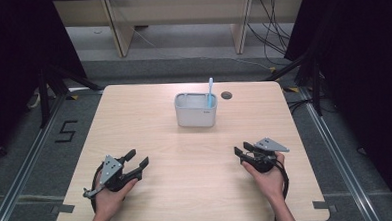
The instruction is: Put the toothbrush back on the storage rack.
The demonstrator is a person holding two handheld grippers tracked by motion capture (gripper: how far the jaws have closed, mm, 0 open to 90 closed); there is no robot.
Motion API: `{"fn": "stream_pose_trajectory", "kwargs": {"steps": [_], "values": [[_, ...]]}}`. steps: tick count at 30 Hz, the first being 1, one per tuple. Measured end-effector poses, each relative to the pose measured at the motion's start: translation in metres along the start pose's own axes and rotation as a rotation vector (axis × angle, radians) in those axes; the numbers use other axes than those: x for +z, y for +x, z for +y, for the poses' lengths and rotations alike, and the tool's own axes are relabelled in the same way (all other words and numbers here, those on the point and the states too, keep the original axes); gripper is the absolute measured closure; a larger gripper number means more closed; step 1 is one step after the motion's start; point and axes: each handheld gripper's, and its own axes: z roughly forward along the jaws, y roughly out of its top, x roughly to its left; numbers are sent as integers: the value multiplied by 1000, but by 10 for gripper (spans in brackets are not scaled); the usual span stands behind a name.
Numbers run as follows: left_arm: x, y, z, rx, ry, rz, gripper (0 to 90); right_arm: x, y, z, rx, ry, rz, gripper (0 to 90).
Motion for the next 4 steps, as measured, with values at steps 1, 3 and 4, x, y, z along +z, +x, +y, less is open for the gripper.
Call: {"fn": "stream_pose_trajectory", "kwargs": {"steps": [1, 3, 4], "values": [[0, 0, 0, 0, 0, 0, 394, 1, 0, -1, 6, -6, 6, 541], [0, 0, 0, -2, -1, -1, 394, 2, -1, -2, -15, -8, -11, 539], [0, 0, 0, -3, -1, -1, 394, 2, 0, -2, -18, -8, -10, 539]]}}
